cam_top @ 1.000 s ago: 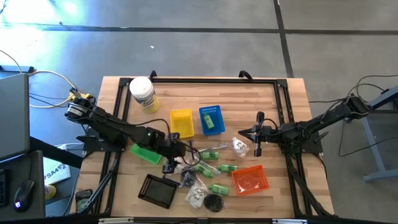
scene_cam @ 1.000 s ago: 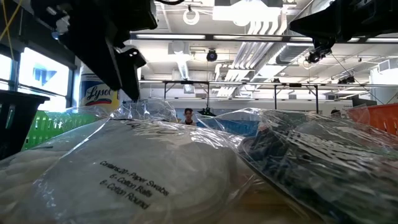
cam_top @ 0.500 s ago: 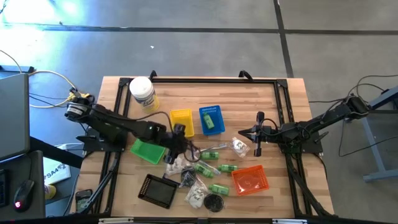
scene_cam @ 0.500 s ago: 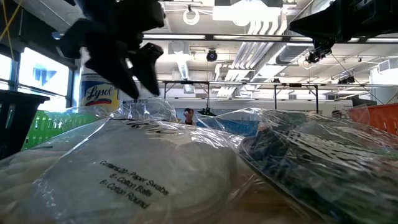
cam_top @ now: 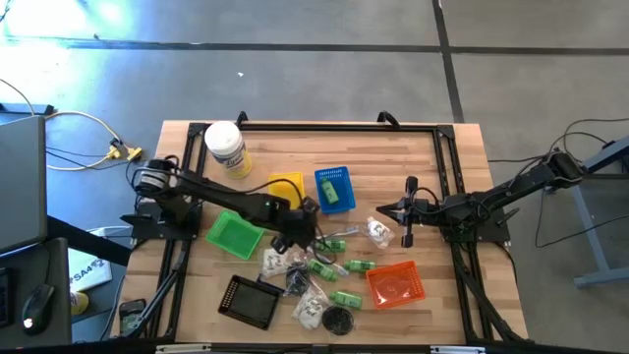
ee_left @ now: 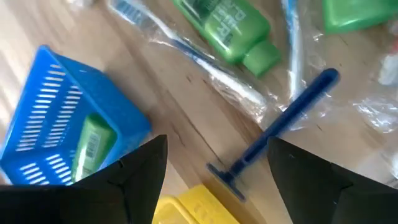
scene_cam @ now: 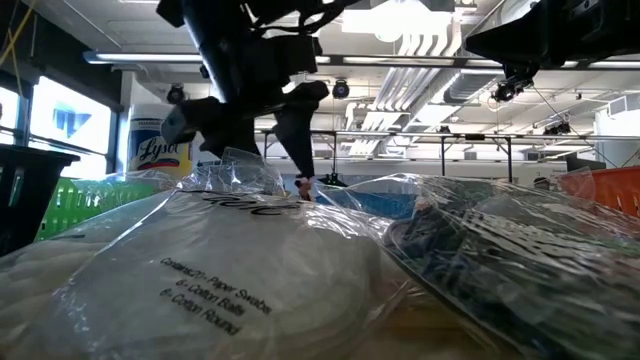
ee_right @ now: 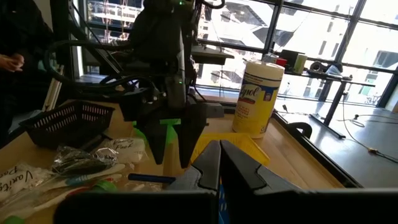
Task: Pick & Place Travel size toiletries
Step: Put the razor into the yellow bin
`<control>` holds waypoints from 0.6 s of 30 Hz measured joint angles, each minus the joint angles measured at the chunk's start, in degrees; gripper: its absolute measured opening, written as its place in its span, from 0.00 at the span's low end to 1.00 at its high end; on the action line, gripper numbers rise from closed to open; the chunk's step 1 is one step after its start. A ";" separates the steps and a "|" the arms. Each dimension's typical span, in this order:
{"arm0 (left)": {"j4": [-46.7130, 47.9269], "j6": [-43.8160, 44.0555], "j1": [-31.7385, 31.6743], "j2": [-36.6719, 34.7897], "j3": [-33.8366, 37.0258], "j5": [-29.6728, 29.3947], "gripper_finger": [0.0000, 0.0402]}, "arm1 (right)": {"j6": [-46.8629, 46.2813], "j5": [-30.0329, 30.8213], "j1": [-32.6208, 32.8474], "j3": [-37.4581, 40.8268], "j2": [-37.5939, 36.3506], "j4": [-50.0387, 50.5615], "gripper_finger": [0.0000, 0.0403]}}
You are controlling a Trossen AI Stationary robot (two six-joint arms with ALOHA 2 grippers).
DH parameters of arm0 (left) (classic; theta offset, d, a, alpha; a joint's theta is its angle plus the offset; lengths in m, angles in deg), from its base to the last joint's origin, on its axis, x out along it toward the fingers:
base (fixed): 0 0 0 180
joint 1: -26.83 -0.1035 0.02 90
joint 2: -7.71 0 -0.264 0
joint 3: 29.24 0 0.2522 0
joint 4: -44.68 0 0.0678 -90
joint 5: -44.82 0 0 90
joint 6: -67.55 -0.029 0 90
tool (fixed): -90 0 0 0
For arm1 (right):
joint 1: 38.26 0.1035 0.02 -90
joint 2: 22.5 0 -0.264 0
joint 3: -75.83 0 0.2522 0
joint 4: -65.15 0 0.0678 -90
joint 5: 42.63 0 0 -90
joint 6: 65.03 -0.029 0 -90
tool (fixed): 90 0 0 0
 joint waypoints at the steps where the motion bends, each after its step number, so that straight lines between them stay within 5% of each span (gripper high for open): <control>1: 1.25 -0.11 0.00 0.31 -0.49 -0.03 0.66 | 0.00 -0.02 0.00 0.00 0.00 0.01 0.01; 9: 3.77 -10.92 0.00 0.66 -0.95 3.95 0.66 | 0.03 -0.02 0.00 -0.02 0.02 0.87 0.01; 18: 2.31 -19.57 -0.03 5.51 -0.94 2.02 0.66 | 0.02 -0.02 0.00 -0.02 0.02 0.86 0.01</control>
